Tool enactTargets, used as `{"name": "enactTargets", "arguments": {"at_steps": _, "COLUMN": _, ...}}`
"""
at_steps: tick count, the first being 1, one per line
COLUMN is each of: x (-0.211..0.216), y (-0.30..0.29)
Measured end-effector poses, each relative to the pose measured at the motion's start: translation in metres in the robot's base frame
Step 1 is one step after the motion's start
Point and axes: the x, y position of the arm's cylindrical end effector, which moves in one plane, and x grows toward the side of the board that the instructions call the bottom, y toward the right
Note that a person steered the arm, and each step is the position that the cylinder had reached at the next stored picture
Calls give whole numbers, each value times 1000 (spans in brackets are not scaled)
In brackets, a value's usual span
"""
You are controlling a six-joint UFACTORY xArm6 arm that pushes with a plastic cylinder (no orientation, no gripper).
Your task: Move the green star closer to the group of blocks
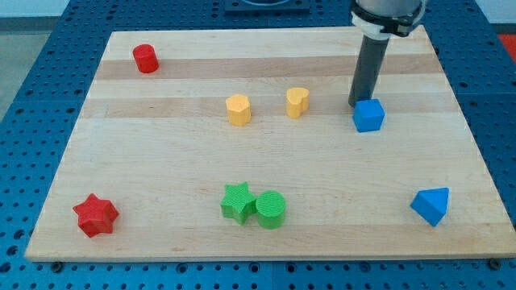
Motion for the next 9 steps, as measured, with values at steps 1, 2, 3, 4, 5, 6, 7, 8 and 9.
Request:
{"name": "enactTargets", "arguments": {"at_steps": 1, "x": 13, "y": 4}}
{"name": "enactTargets", "arguments": {"at_steps": 2, "x": 37, "y": 4}}
{"name": "enactTargets", "arguments": {"at_steps": 3, "x": 60, "y": 4}}
{"name": "enactTargets", "arguments": {"at_steps": 4, "x": 81, "y": 4}}
{"name": "enactTargets", "arguments": {"at_steps": 5, "x": 101, "y": 4}}
{"name": "enactTargets", "arguments": {"at_steps": 6, "x": 118, "y": 4}}
{"name": "enactTargets", "arguments": {"at_steps": 7, "x": 128, "y": 4}}
{"name": "enactTargets", "arguments": {"at_steps": 8, "x": 143, "y": 4}}
{"name": "enactTargets", "arguments": {"at_steps": 9, "x": 149, "y": 4}}
